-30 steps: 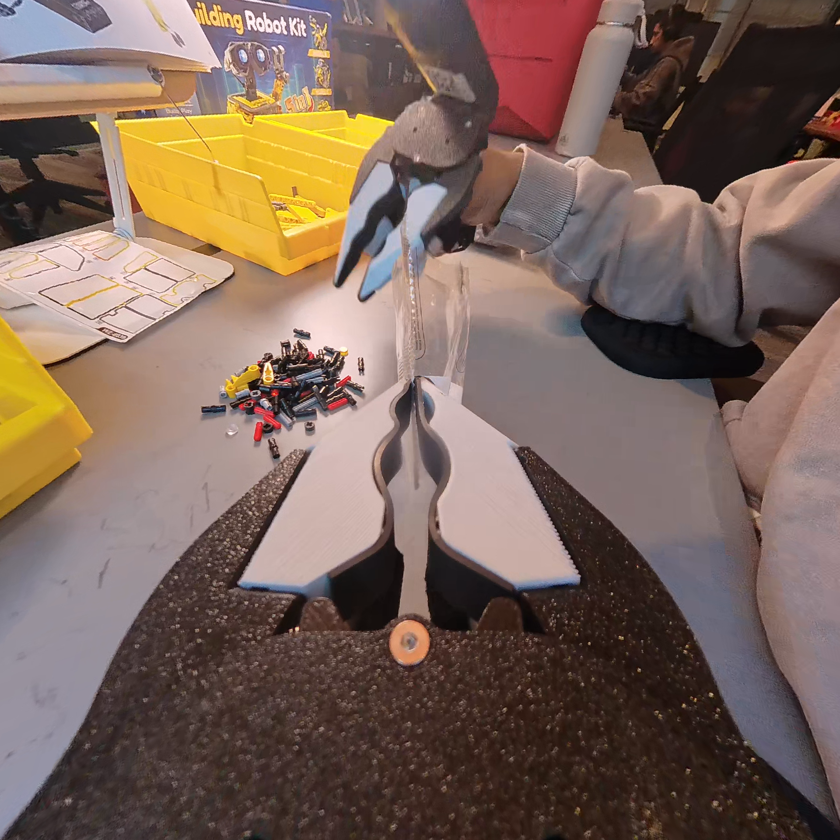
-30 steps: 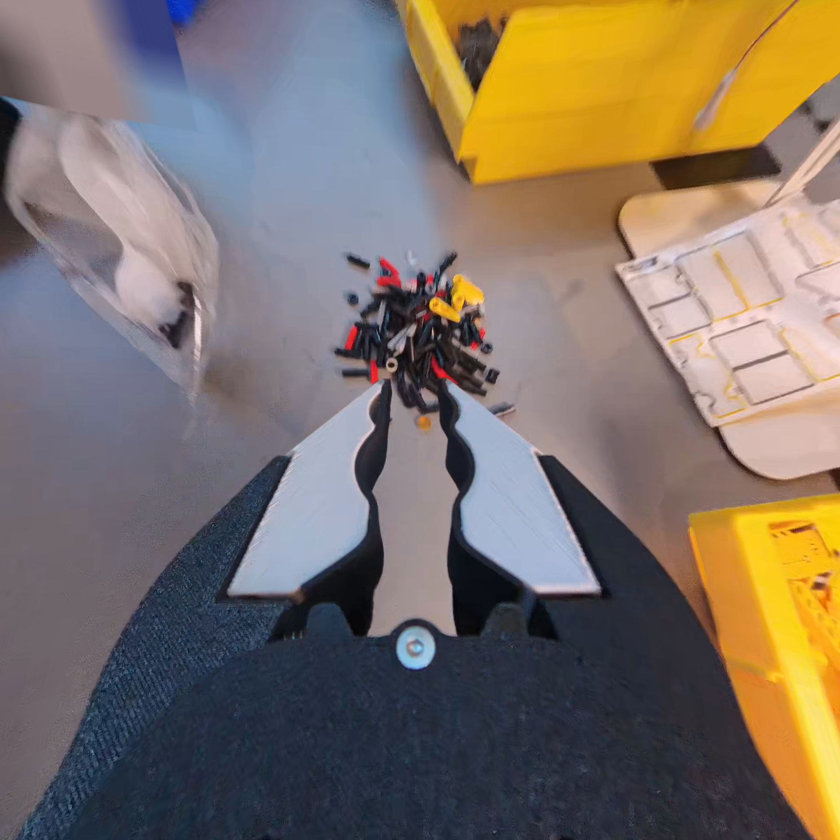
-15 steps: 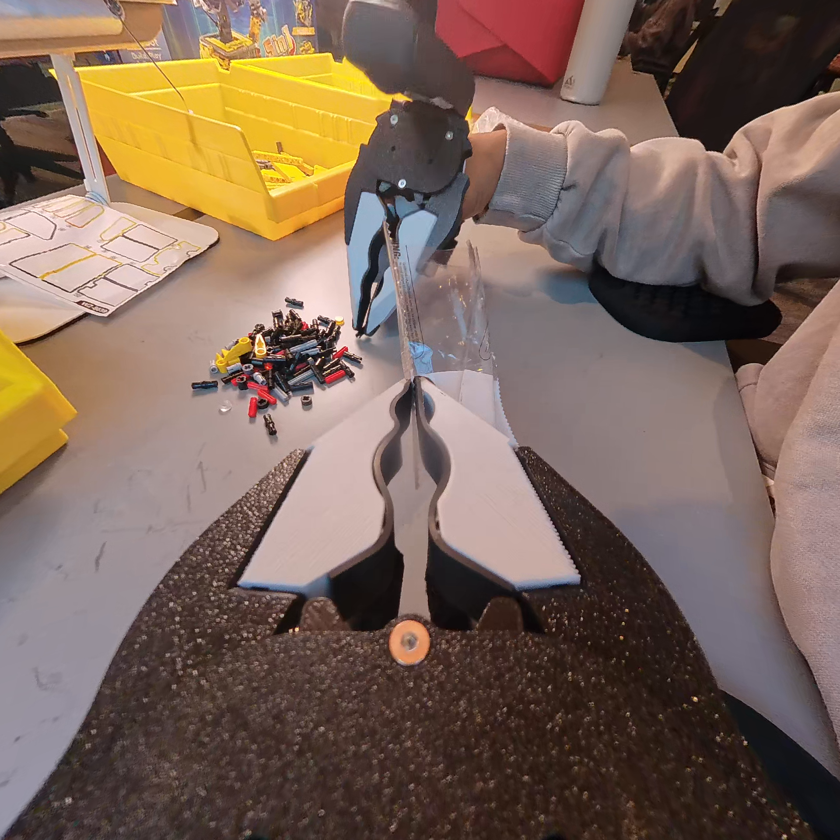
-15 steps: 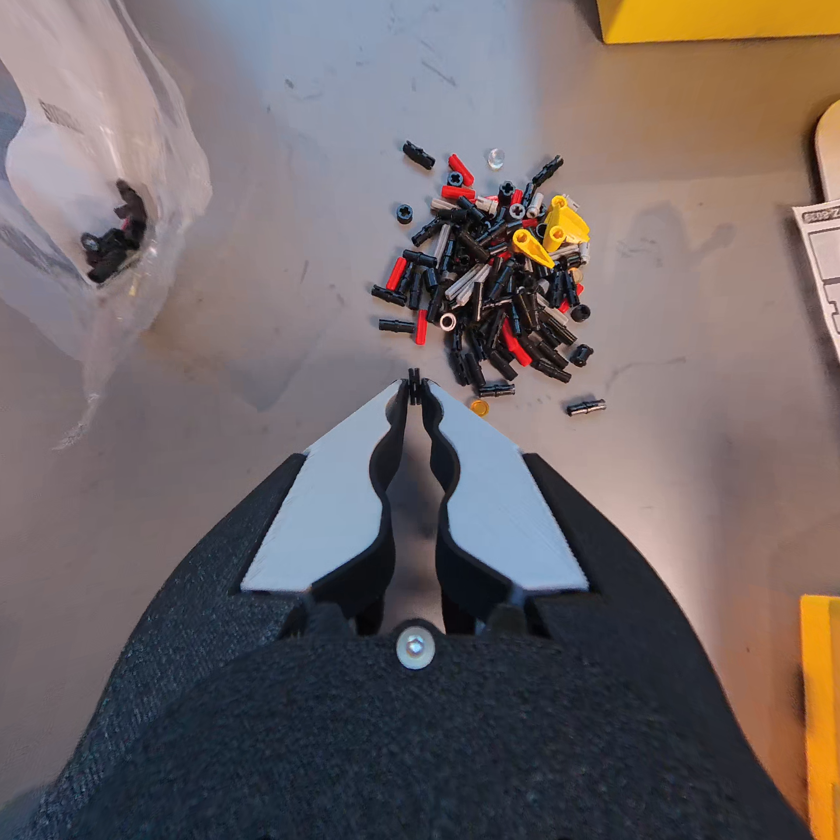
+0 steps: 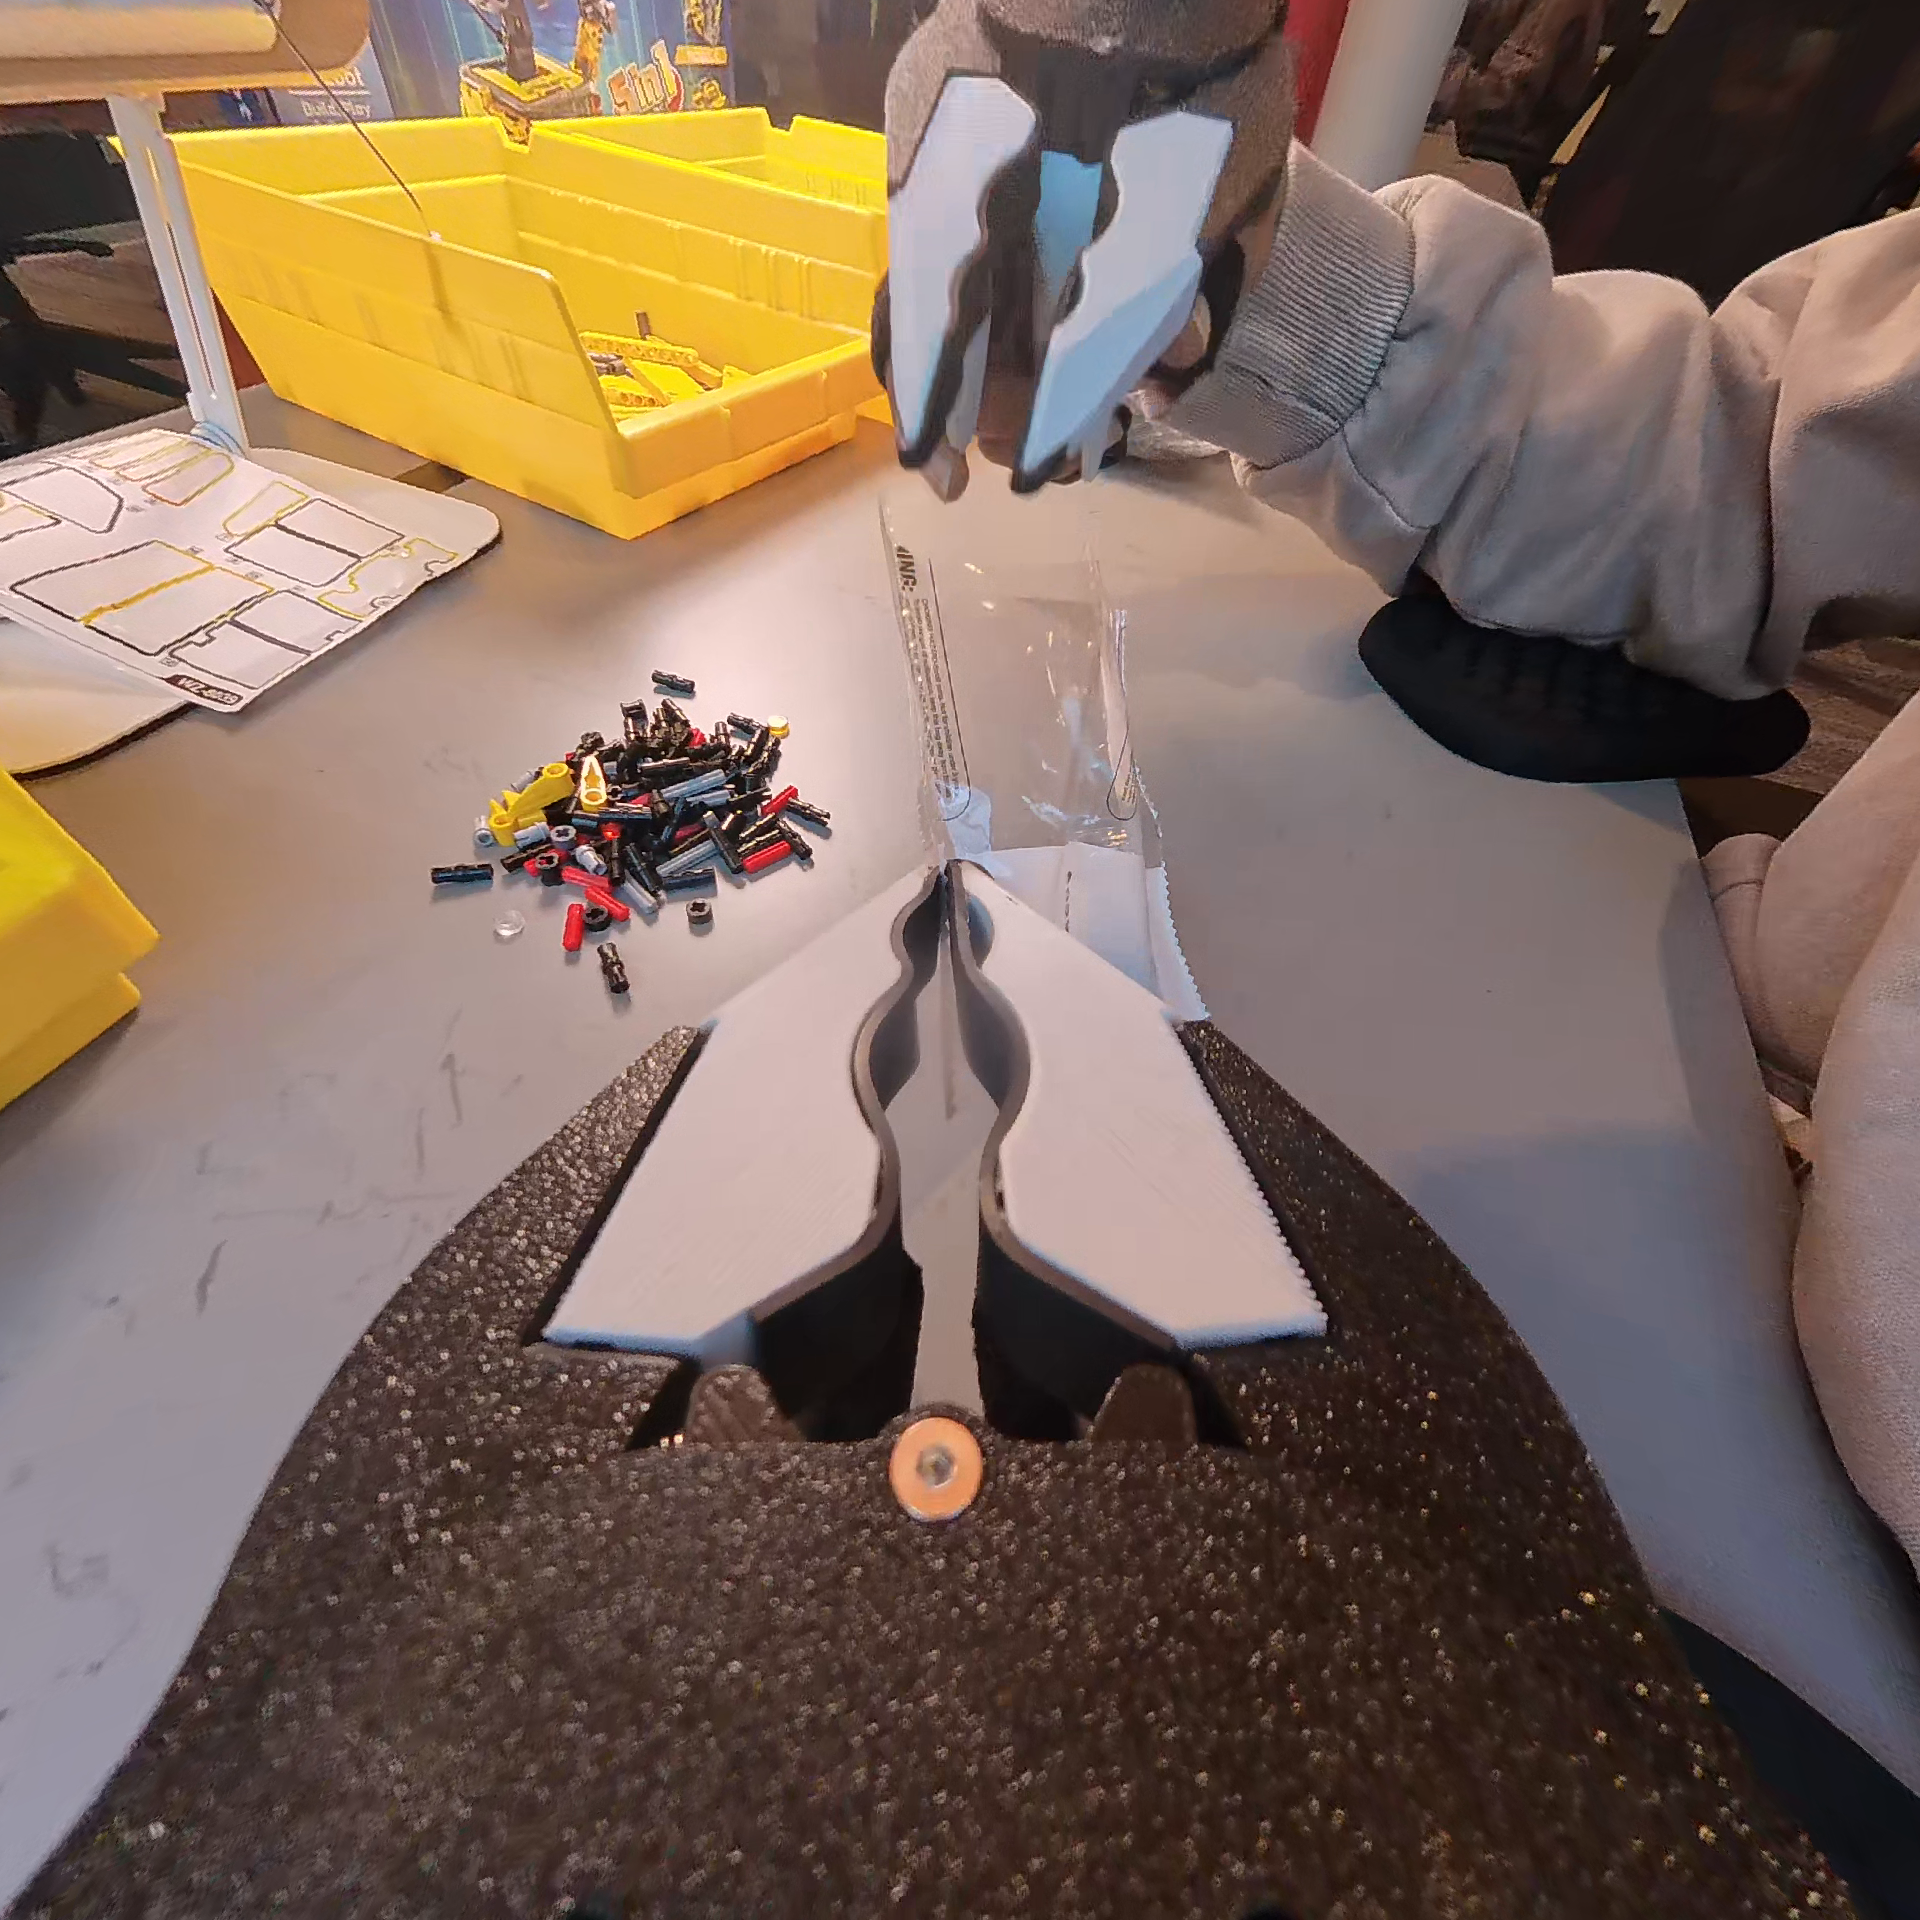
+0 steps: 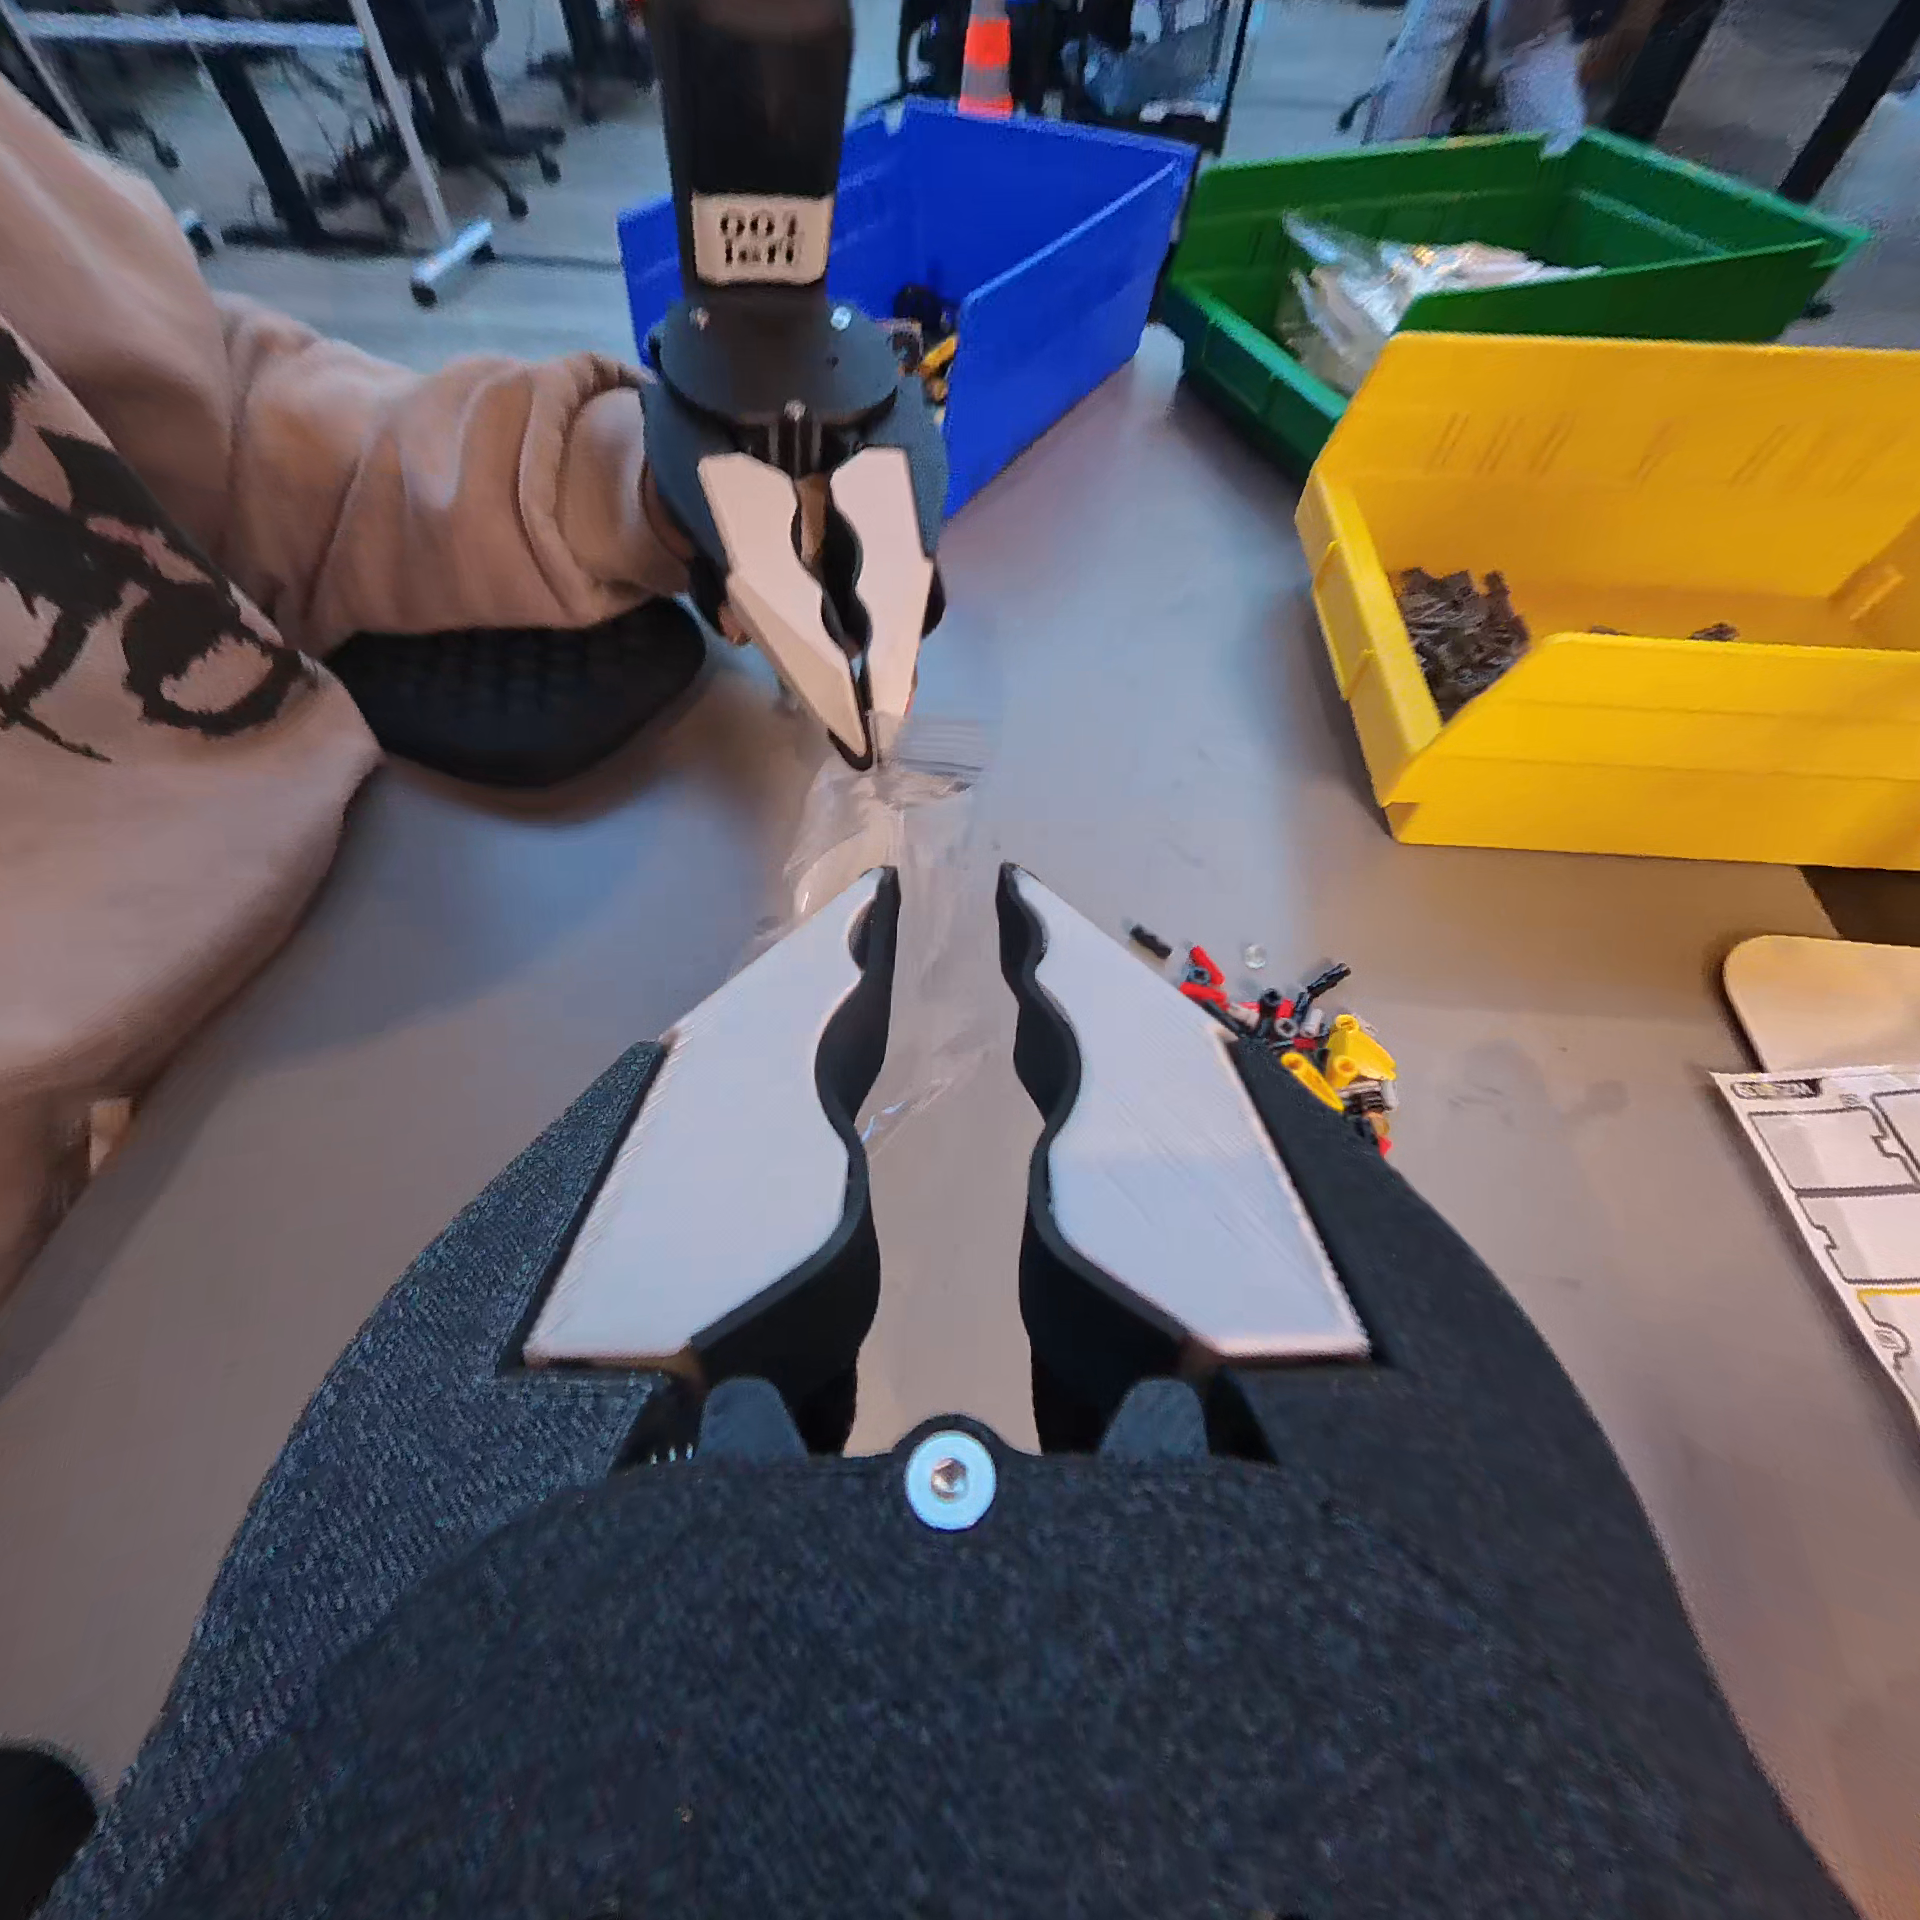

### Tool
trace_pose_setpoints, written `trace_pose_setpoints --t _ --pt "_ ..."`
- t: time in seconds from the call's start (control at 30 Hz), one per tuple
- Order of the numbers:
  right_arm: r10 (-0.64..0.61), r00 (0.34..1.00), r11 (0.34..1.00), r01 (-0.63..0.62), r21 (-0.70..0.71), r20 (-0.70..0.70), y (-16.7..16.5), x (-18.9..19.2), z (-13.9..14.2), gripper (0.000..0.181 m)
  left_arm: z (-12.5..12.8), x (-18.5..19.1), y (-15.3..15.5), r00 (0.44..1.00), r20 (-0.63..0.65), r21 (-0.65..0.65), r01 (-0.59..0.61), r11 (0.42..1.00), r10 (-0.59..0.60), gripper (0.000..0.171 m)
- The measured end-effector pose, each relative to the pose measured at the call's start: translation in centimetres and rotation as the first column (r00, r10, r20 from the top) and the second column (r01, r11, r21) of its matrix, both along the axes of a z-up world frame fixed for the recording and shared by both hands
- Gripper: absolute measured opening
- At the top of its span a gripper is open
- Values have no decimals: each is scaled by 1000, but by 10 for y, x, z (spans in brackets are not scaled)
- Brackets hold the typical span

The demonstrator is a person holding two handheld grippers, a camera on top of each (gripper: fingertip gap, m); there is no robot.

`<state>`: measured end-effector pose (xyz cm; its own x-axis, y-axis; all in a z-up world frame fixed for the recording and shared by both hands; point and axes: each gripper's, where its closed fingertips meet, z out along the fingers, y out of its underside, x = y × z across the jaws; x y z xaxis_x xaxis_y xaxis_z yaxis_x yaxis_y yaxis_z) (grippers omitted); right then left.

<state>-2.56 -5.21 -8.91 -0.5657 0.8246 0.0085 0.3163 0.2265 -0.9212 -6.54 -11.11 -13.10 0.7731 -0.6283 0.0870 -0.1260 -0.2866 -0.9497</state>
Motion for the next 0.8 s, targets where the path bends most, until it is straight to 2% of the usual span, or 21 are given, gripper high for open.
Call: trace_pose_setpoints --t 0.07,0.1,0.17,0.27,0.37,0.53,0.8 --pt "-74 997 997 73 -39 -14 19 -2 5 18 0 0 0 1000 2 0 -1 1000 1 0" --pt "-129 992 992 129 -14 16 32 -4 -4 18 0 0 0 1000 2 -1 0 1000 0 0" --pt "-218 968 974 207 91 127 55 -3 -40 18 -1 -1 0 1000 1 -8 2 1000 -2 0" --pt "-246 934 963 206 173 259 57 -3 -85 18 -3 -1 -2 1000 4 -17 14 1000 -14 0" --pt "-276 901 952 208 223 336 51 -10 -108 24 -4 1 -4 1000 0 -22 32 999 -32 0" --pt "-324 865 937 239 253 384 51 -14 -122 26 -5 4 -5 999 -12 -25 46 999 -46 0" --pt "-338 863 933 256 253 375 54 -19 -122 6 -6 4 -5 999 -14 -27 46 999 -46 0"
